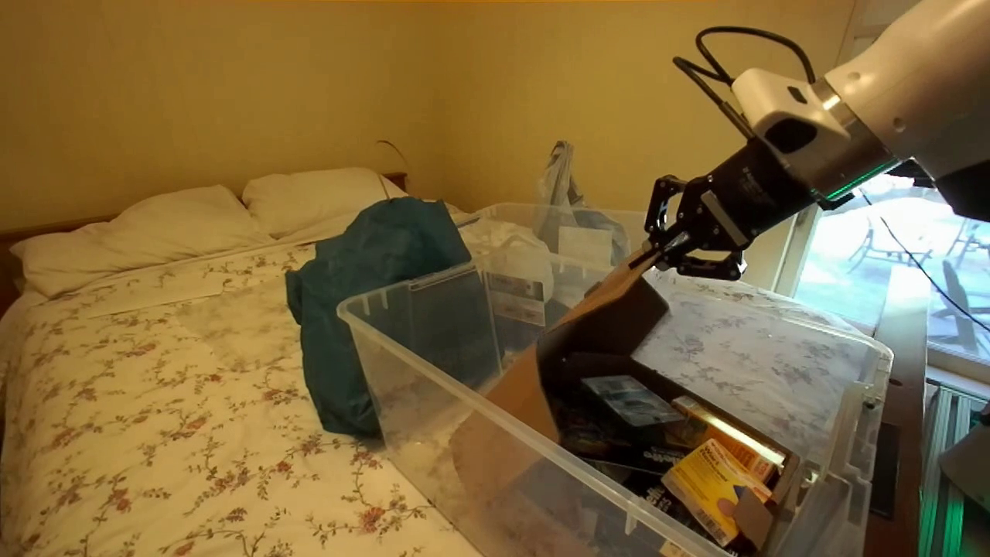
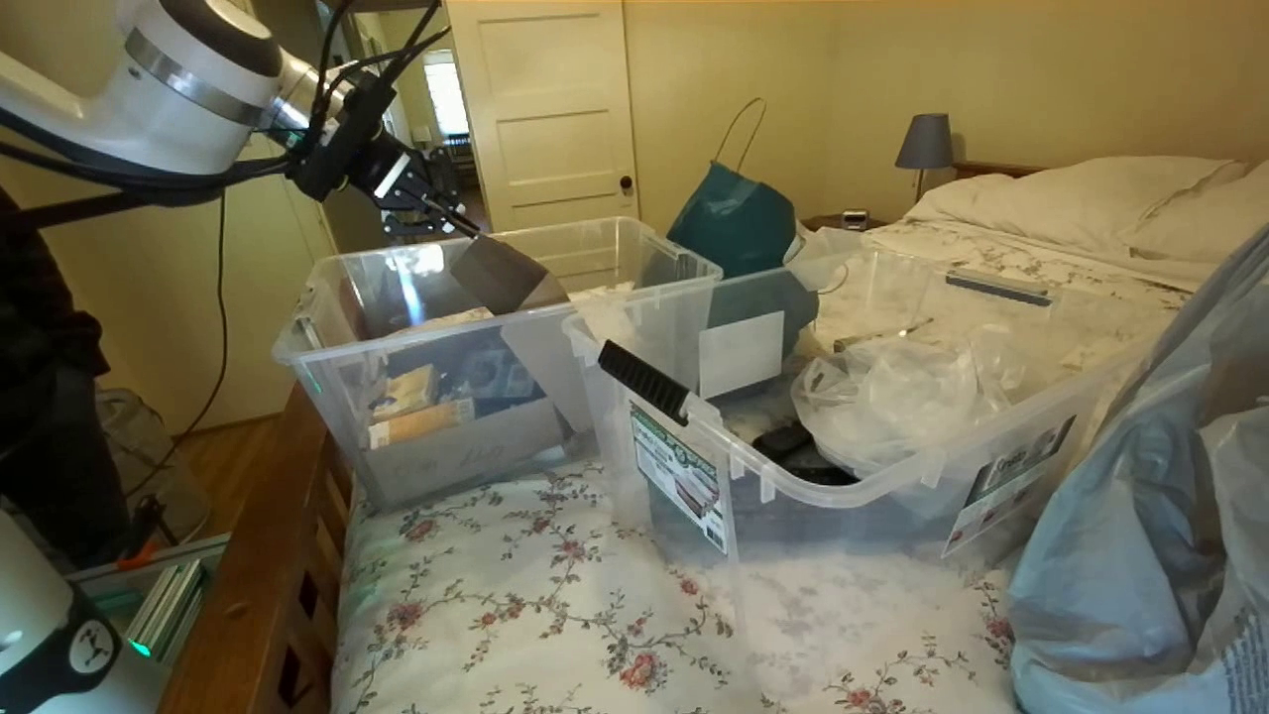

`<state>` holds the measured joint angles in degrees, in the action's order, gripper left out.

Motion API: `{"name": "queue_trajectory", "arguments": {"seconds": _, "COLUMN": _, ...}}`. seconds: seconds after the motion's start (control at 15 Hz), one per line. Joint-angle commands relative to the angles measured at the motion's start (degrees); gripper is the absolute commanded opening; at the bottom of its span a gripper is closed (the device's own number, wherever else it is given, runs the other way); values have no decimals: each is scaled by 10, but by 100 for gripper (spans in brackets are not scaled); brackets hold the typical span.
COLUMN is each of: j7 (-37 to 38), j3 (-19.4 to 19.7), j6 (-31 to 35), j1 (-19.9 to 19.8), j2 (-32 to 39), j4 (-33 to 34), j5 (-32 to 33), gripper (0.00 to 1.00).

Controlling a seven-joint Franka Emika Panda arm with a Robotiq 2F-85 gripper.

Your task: Close the brown box.

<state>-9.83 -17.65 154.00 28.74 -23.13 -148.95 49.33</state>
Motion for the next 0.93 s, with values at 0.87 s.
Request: {"name": "queue_trajectory", "arguments": {"seconds": 0.87, "j7": -196, "j3": 25, "j6": 4, "j1": 92, "j2": 13, "j4": -106, "j5": -290, "gripper": 1}}
